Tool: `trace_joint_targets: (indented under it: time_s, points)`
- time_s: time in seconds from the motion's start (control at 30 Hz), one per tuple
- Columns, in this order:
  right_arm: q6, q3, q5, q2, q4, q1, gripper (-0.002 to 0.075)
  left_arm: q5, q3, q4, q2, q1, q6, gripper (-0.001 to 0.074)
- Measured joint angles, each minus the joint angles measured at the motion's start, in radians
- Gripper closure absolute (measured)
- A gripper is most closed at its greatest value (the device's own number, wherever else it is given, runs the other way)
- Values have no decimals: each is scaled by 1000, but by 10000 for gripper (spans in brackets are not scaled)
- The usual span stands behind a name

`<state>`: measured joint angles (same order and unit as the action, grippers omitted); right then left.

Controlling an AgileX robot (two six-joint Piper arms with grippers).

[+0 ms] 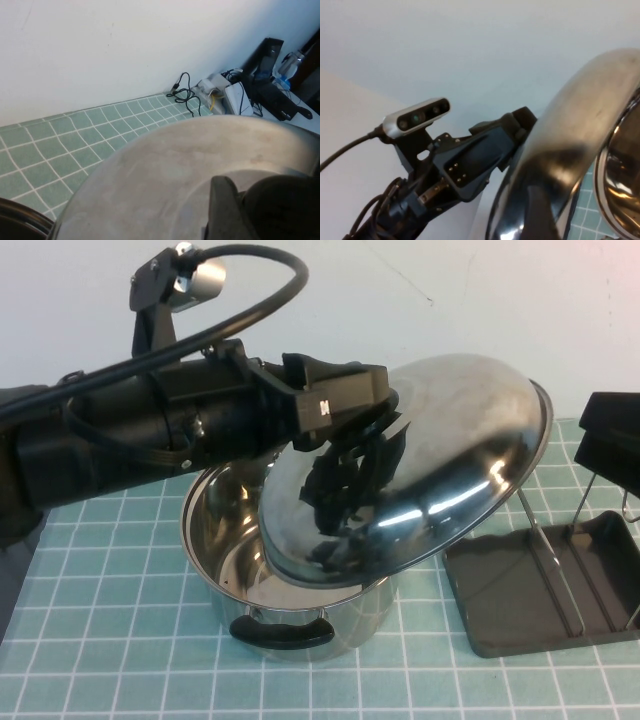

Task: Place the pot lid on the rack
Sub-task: Hand over the pot lid

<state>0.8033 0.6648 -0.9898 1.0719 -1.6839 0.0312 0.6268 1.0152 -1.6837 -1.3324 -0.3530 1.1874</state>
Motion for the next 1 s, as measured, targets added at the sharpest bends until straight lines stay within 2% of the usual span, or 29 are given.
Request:
trace_joint_targets:
  time_s: [0.57,0.9,1.0]
  points:
    - [-8,24,-34,3,0,0,297,114,0,8,-21,-2,-3,410]
    - [-20,26,-47,10,2,0,304,39,53,1,-49,-128,87,410]
    - [-9,26,-49,12,2,0,347,13,65,1,-49,-150,121,410]
